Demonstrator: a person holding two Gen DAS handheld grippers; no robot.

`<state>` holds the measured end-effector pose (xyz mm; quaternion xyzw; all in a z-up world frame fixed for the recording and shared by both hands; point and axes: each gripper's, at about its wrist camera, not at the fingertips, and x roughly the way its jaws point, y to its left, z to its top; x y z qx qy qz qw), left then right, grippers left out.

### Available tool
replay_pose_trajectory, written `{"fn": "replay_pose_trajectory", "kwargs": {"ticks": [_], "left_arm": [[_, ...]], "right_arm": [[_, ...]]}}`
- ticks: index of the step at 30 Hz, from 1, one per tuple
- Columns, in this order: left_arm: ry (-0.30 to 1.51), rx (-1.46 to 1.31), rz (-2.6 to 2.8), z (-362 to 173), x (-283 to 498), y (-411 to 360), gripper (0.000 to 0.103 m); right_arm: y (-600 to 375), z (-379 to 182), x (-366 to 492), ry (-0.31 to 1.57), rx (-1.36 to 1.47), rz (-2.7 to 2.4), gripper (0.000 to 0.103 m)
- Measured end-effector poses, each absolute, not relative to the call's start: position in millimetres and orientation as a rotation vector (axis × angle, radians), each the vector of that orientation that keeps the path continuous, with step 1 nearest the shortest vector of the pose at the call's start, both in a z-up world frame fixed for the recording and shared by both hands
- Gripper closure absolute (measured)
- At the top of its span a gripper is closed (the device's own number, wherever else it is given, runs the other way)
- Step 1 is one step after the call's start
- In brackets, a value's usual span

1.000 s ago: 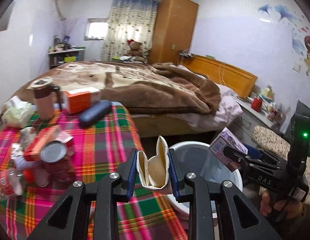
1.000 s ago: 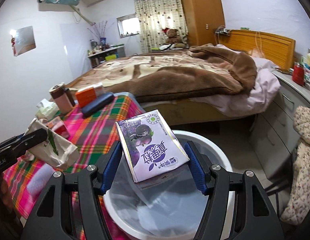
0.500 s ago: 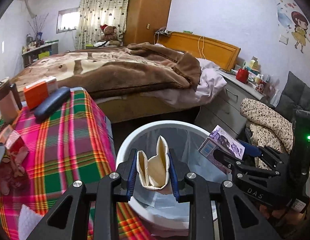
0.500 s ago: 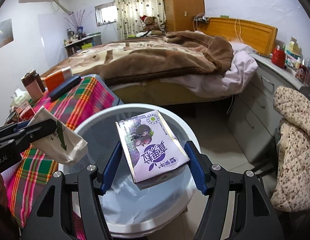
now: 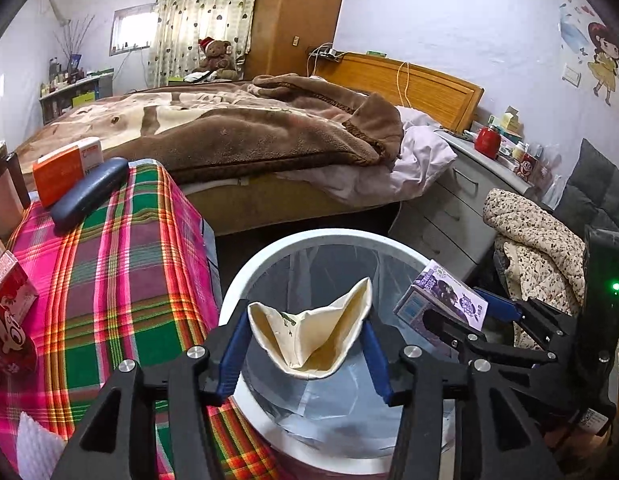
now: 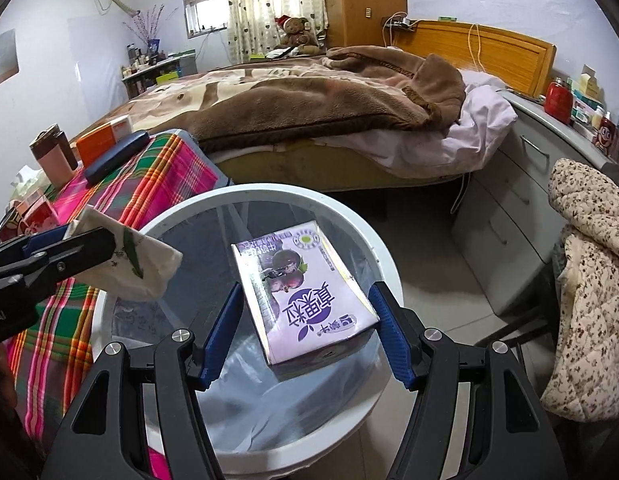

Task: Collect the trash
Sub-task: 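Open both grippers to drop the cup and carton into the wastebasket, then grasp the red Coca-Cola bottle with the left gripper while the right gripper grasps the red can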

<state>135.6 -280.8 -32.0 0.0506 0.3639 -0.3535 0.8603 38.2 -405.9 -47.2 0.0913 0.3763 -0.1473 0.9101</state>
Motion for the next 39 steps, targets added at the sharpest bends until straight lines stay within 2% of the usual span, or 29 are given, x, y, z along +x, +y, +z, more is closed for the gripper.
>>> {"fn": "replay_pose_trajectory", "kwargs": {"ticks": [3, 10, 13, 17, 20, 29, 39], "left_arm": [[0.762, 0.094, -0.744, -30.5, 136.8, -277.0, 0.043], [0.765, 0.101, -0.747, -29.6, 135.2, -274.1, 0.041], [0.753, 0.094, -0.744, -25.6, 133.9, -270.9, 0.034], [0.748, 0.088, -0.759, -23.1, 134.2, -269.0, 0.034], [0.748, 0.074, -0.763, -20.9, 135.7, -266.3, 0.028], [0.724, 0.052, -0.709, -11.3, 134.1, -238.6, 0.028], [0.675, 0.019, -0.593, 4.5, 133.1, -153.8, 0.028]], "right_arm": [[-405.6, -45.6, 37.7, 0.767, 0.198, -0.298, 0.030], [-404.4, -43.0, 36.5, 0.759, 0.193, -0.316, 0.030], [-402.6, -40.3, 35.0, 0.753, 0.189, -0.323, 0.030], [-402.0, -36.3, 31.9, 0.732, 0.198, -0.339, 0.030], [-403.3, -32.5, 29.8, 0.715, 0.214, -0.350, 0.030], [-389.6, -24.4, 27.5, 0.681, 0.226, -0.338, 0.030], [-338.4, -10.5, 38.2, 0.618, 0.225, -0.217, 0.030]]}}
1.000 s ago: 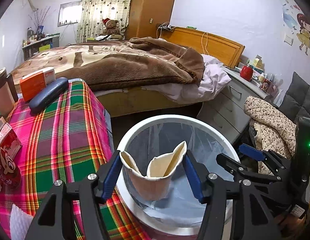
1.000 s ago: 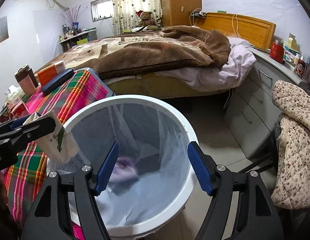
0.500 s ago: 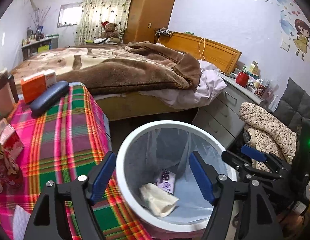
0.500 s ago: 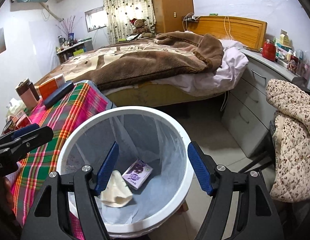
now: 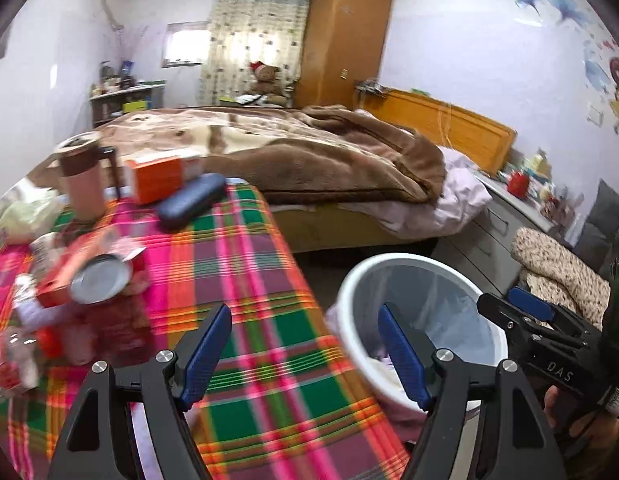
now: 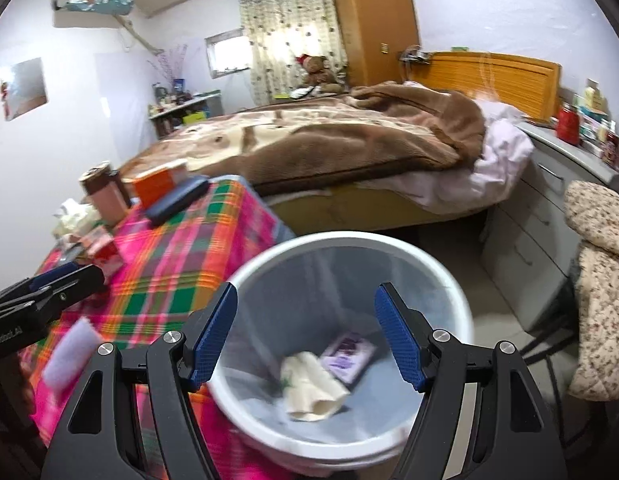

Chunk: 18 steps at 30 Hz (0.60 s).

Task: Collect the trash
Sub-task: 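Grasp the red Coca-Cola bottle with the left gripper while the right gripper grasps the red can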

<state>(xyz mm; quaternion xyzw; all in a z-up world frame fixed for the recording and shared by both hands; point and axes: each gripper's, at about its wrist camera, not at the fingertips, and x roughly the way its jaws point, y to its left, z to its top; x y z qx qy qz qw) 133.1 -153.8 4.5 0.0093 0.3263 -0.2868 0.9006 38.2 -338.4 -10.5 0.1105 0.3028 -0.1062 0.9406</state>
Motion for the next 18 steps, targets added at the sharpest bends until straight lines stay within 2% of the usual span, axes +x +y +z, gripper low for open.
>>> {"fn": "replay_pose_trajectory", "kwargs": {"ticks": [18], "left_arm": [[0.653, 0.023, -0.368, -2.0, 154.0, 22.2, 0.028]], "right_arm": [[-227.8, -18.1, 90.5, 0.625, 0.163, 0.062, 0.030]]}}
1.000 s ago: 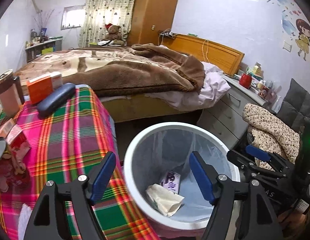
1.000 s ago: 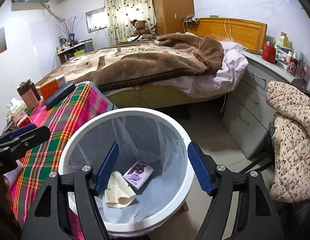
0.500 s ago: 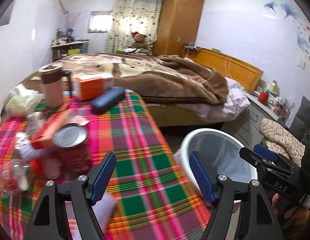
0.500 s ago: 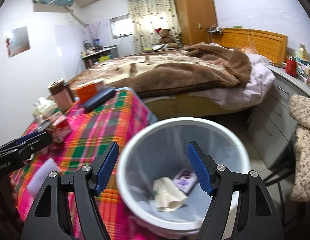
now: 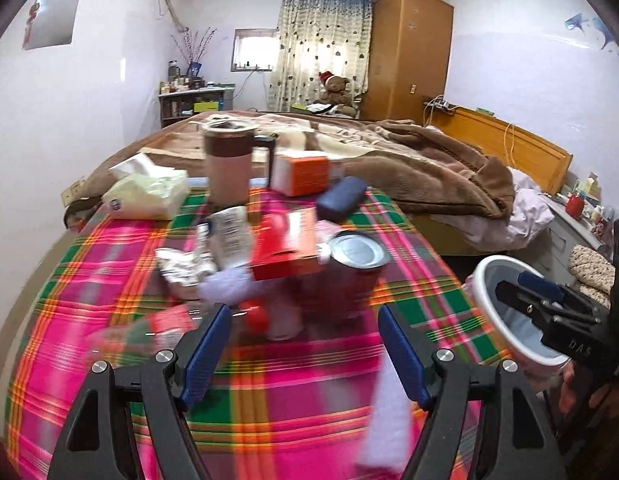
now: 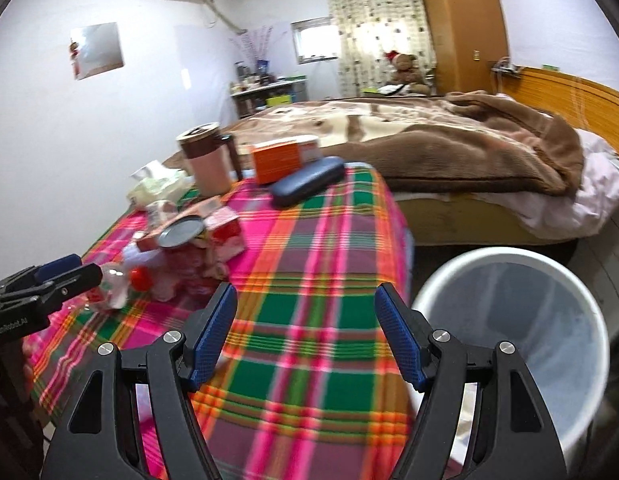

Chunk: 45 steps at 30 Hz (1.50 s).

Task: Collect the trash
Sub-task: 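Grasp the red Coca-Cola bottle with the left gripper while the right gripper grasps the red can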

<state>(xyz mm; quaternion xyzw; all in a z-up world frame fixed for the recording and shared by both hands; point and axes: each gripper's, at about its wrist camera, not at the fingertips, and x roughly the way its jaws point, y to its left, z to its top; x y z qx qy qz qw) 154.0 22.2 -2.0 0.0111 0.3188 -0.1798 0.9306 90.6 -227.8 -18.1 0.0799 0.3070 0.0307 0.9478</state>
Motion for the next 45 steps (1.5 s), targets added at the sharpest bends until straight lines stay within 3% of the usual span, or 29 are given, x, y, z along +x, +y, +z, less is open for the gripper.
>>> {"fn": "replay_pose_trajectory", "kwargs": {"ticks": [15, 45], "left_arm": [[0.728, 0.169, -0.334, -25.5, 189.4, 84.7, 0.027], [0.892, 0.182, -0.452, -57.9, 201.5, 67.7, 0.025]], "right_arm": [[-161.1, -34.3, 142.6, 0.712, 0.111, 0.209, 0.030], [-136.1, -51.0, 181.9, 0.800, 0.080, 0.222, 0.030]]}}
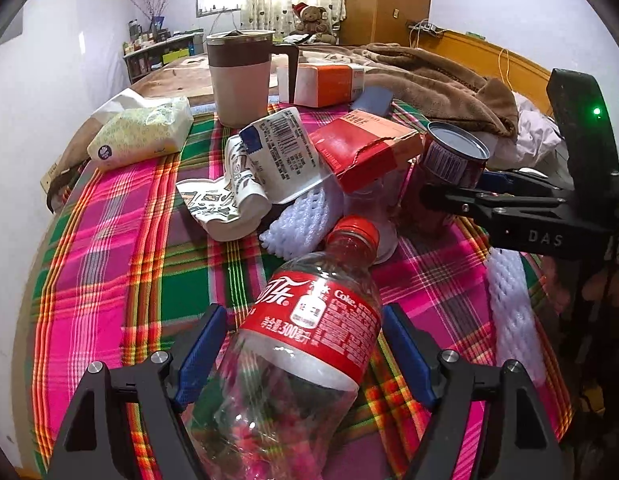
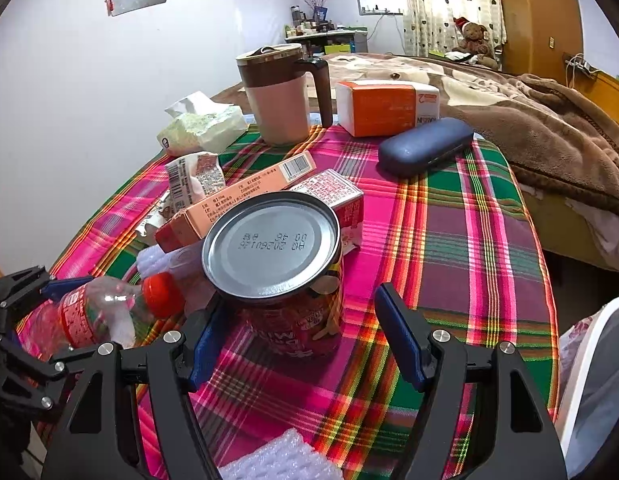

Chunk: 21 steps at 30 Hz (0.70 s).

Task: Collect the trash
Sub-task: 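Grasp the red Coca-Cola bottle with the left gripper while the right gripper grasps the red can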

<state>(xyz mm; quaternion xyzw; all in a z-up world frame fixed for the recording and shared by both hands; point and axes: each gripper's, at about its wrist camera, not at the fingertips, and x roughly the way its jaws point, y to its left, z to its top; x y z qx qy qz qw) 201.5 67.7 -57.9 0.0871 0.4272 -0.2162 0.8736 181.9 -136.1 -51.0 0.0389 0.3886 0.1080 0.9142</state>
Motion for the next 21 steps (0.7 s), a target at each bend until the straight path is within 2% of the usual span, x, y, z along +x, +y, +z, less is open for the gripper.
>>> {"fn": "replay_pose_trajectory", "kwargs": {"ticks": [3, 7, 8, 10, 21], "left_arm": [[0.902, 0.147, -0.435, -59.7, 200.5, 71.4, 0.029], [0.898, 0.128, -0.417, -59.4, 198.5, 72.6, 0.030], [0.896, 0.130, -0.413, -59.4, 198.5, 72.0, 0.030], [0.896, 0.124, -0.403, -59.0, 197.7, 71.9, 0.030], [0.888, 0.100, -0.369, -56.1, 190.5, 72.3, 0.030]], "right_arm": [[-133.5, -52.6, 184.4, 0.802, 0.077, 0.222, 0.030], [-133.2, -53.3, 183.2, 0.795, 0.085, 0.227, 0.032], [-133.5, -53.1, 182.8, 0.793, 0.088, 0.227, 0.040], [-133.5, -52.7, 182.0, 0.791, 0.090, 0.233, 0.046], [-133.8, -50.2, 175.6, 0.774, 0.077, 0.224, 0.046]]}}
